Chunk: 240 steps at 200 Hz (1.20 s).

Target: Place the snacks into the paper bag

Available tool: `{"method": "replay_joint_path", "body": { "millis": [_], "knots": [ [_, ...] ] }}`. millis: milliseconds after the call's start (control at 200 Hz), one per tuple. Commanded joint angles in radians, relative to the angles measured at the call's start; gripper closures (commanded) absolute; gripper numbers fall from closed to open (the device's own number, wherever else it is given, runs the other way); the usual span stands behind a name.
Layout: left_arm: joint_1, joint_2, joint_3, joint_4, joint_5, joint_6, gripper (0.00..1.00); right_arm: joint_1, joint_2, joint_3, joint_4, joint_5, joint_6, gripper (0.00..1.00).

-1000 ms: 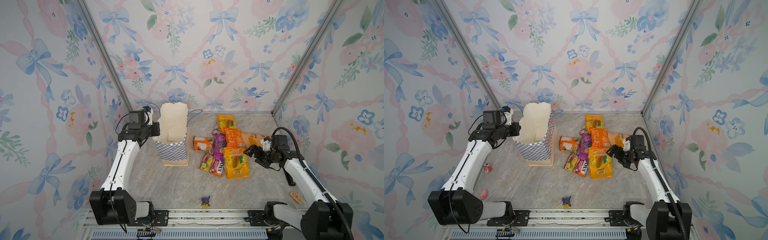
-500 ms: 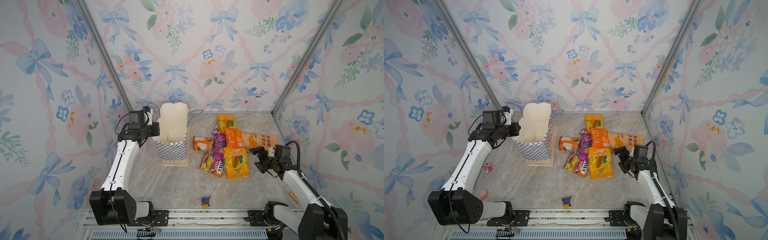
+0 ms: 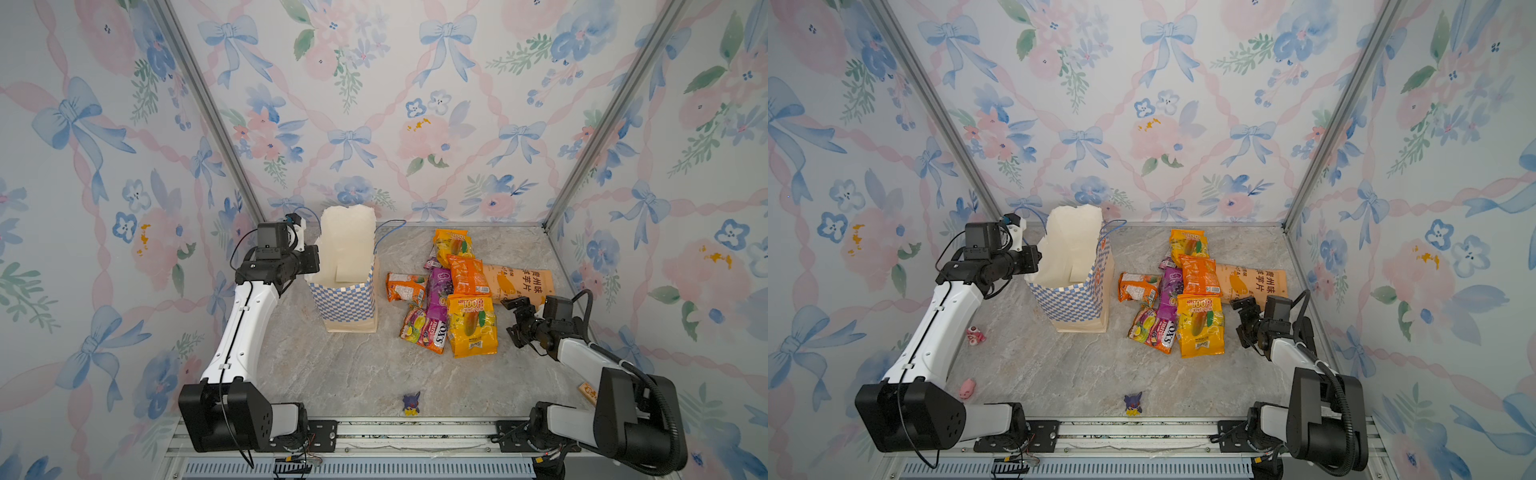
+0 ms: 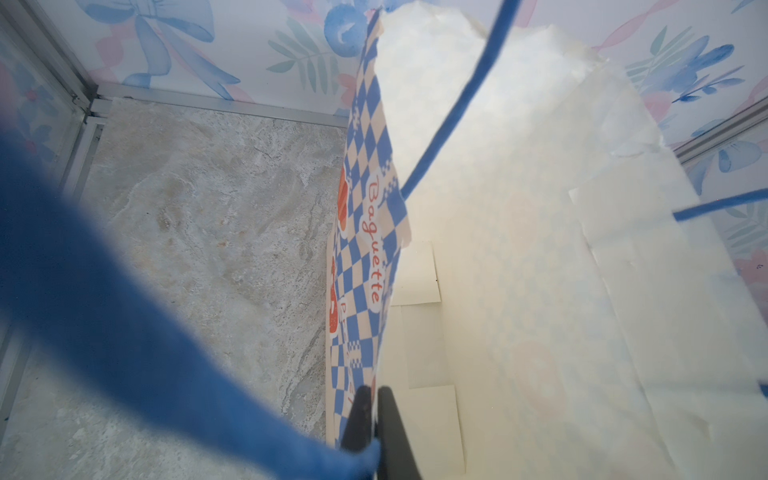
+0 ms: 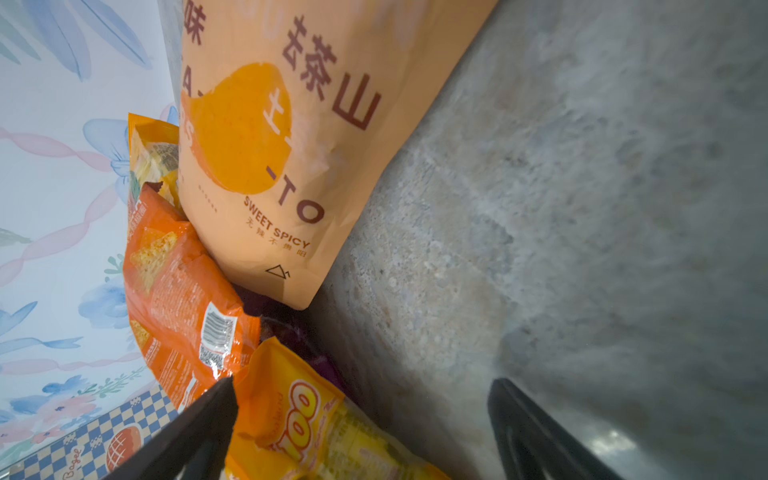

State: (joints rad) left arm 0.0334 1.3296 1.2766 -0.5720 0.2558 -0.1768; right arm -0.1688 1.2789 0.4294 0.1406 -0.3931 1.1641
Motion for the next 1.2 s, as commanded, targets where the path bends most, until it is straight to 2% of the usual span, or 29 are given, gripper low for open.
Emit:
{"method": "replay_joint_path", "body": {
  "millis": [0,295,595,900,1015,1195],
  "knots": [
    [0.005,-0.016,-0.014,-0.005,0.015,0.0,1.0,-0.005,0.036,-0.03,0.123,0.041,0.048,0.03],
    [0.005,-0.014,-0.016,-0.005,0.01,0.001,1.0,-0.004,0.242,-0.039,0.372,0.026,0.09,0.03],
    [0.006,-0.013,-0.015,-0.006,0.016,0.002,1.0,-0.005,0.597,-0.102,0.905,0.015,0.266,0.01],
    [0.007,-0.017,-0.011,-0.006,0.014,0.0,1.0,-0.007,0.842,-0.152,1.255,0.069,0.355,0.02],
    [0.007,-0.015,-0.01,-0.006,0.014,-0.001,1.0,-0.019,0.836,-0.152,1.254,0.077,0.357,0.04],
    [0.007,-0.015,-0.01,-0.006,0.011,-0.003,1.0,-0.039,0.736,-0.144,1.103,0.077,0.29,0.11]
  ]
}}
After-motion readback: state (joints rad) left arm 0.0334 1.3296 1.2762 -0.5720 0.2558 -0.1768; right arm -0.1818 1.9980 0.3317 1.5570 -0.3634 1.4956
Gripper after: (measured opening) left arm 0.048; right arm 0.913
